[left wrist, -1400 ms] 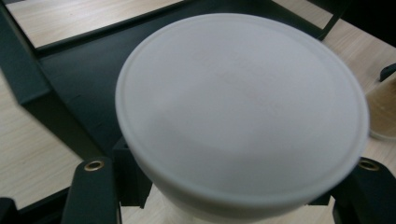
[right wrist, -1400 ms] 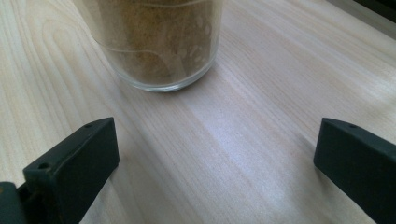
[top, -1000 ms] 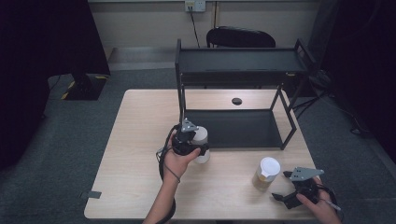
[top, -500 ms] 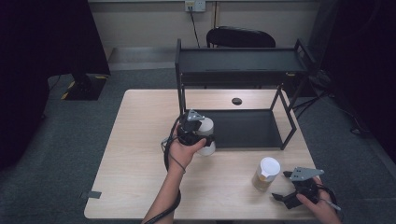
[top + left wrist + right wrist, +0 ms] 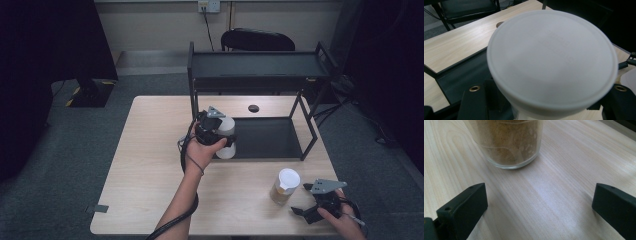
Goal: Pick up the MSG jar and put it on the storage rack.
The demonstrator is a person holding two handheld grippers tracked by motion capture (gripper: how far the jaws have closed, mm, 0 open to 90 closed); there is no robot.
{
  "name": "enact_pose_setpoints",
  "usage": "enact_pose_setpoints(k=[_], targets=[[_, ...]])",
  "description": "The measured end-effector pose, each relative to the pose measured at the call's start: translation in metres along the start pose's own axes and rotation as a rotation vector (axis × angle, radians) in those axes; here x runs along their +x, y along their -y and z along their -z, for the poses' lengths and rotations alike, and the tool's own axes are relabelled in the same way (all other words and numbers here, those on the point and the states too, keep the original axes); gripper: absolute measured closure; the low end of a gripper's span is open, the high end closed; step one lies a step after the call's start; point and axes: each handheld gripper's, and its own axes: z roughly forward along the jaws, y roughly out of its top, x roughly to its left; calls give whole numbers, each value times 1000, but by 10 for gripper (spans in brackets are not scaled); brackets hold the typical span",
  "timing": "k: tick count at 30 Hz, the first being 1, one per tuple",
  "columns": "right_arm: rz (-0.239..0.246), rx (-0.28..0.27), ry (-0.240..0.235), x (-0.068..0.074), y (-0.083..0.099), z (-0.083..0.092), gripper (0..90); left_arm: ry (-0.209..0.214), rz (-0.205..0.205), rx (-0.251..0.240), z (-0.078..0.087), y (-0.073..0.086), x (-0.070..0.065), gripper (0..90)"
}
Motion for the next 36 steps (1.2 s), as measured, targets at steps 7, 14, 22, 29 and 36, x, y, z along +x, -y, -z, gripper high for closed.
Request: enact_pose_setpoints(k=[7, 14, 22, 29, 36], targets=[[-1, -1, 0, 0, 0, 0, 0, -2, -9, 8, 1, -14, -3, 350], [0, -1, 0, 0, 0, 0, 0, 5, -7, 5, 4, -28, -4, 350], [0, -1, 0, 0, 0, 0, 0, -7, -15, 1, 9, -43, -4, 351], [0, -1, 0, 0, 0, 0, 0, -8, -17, -2, 13, -54, -4, 351], [0, -1, 0, 0, 0, 0, 0, -13, -28, 0, 17, -70, -5, 351]])
